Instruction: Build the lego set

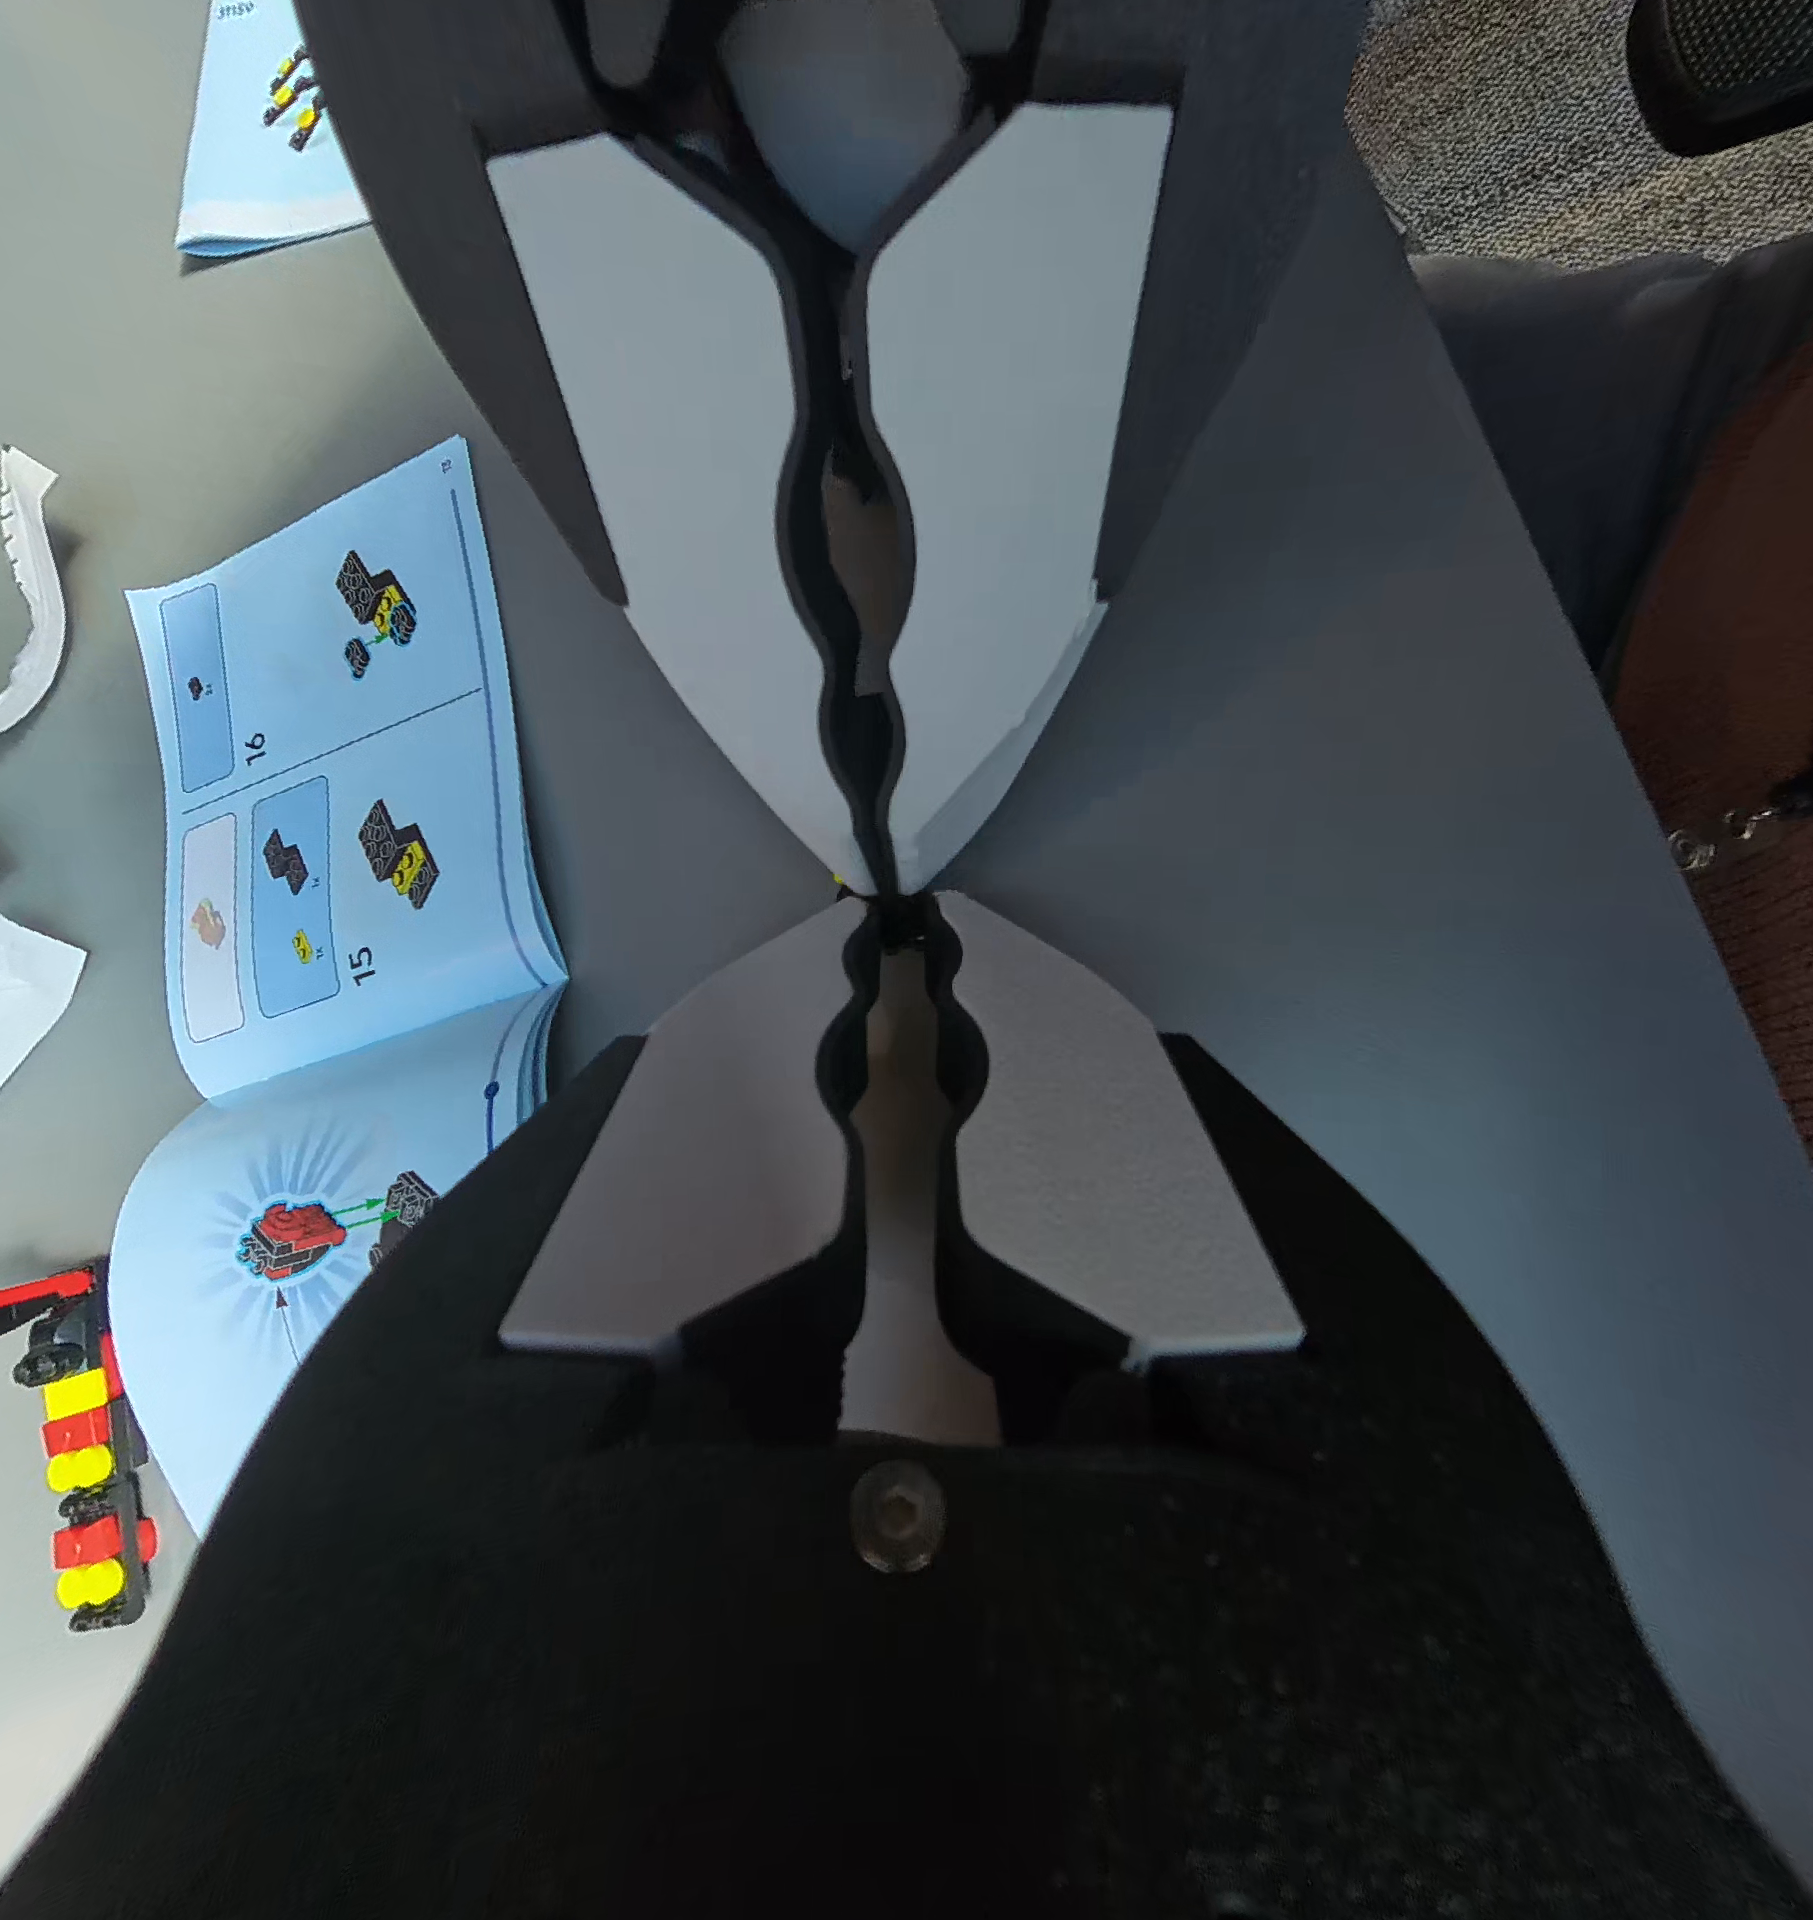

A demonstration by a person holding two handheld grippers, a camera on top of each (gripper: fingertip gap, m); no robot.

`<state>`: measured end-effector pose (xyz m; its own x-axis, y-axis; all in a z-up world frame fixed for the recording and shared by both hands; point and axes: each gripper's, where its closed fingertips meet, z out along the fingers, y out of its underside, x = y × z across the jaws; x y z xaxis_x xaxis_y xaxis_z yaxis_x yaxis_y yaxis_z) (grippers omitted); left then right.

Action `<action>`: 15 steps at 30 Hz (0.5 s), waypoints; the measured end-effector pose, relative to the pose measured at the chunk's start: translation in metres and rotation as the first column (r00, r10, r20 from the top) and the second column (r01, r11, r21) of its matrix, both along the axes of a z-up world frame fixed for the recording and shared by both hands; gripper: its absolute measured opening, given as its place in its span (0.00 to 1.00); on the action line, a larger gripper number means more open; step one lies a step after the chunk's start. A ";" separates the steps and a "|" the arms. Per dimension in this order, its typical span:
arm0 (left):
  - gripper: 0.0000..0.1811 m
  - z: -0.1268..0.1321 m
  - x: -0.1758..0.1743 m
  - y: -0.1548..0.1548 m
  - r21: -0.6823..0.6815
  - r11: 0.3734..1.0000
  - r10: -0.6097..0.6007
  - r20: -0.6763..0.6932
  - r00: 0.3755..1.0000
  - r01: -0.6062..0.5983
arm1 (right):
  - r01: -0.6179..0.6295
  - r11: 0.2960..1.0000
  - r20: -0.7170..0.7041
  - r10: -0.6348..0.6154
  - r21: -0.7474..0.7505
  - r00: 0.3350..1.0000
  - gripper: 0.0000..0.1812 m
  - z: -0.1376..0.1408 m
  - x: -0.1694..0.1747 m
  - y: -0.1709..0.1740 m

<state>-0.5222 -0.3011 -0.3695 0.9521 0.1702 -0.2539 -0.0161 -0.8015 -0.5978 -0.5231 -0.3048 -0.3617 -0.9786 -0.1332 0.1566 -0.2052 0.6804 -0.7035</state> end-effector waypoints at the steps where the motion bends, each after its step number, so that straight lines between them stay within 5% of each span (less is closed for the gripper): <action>1: 0.04 0.000 0.000 0.000 -0.001 1.000 0.000 0.001 1.000 0.000 | -0.008 1.000 -0.009 0.008 0.003 1.000 0.00 -0.001 0.000 -0.001; 10: 0.04 0.001 -0.004 -0.001 0.009 1.000 0.013 0.001 1.000 -0.013 | 0.009 0.997 0.063 -0.014 0.074 0.998 0.00 -0.007 -0.003 -0.001; 15: 0.14 0.004 -0.008 -0.004 0.036 0.999 -0.006 -0.020 1.000 0.007 | 0.012 0.996 0.096 -0.020 0.087 0.995 0.00 -0.007 -0.003 0.000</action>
<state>-0.5305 -0.3056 -0.3657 0.9482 0.1737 -0.2661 -0.0331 -0.7790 -0.6262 -0.5265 -0.3049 -0.3689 -0.9907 -0.1264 0.0500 -0.1278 0.7419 -0.6582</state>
